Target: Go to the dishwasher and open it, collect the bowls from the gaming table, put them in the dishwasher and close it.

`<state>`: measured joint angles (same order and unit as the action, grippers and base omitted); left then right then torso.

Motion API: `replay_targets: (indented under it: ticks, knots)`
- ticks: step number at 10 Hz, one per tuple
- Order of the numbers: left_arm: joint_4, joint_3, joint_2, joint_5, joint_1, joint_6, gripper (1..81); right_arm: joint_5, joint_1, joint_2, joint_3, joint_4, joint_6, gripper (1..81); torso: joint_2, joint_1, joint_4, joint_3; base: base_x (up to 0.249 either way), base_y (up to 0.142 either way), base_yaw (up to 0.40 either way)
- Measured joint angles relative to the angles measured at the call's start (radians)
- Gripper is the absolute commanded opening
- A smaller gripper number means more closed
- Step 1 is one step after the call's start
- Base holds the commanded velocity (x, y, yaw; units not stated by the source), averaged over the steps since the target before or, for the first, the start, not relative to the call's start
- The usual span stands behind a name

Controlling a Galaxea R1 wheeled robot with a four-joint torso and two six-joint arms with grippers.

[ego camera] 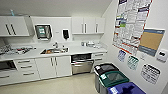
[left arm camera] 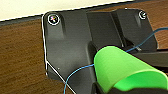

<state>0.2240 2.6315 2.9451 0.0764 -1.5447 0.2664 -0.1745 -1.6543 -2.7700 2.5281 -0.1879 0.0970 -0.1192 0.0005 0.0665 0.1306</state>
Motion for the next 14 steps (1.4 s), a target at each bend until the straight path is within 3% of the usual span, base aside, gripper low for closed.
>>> replay_targets:
  ticks: [11, 14]
  knots:
    - [0.000, 0.000, 0.000, 0.002, 0.003, 0.000, 1.0, -0.005, -0.002, -0.001, 0.001, 0.000, 0.000, 1.0, 0.000, 0.001, 0.000, 0.000, 0.080, 0.070, 0.000]
    - [0.000, 0.000, 0.000, 0.002, 0.005, 0.000, 1.0, -0.005, -0.002, -0.003, 0.001, 0.000, 0.000, 1.0, 0.000, 0.001, 0.000, 0.000, 0.079, 0.000, 0.000]
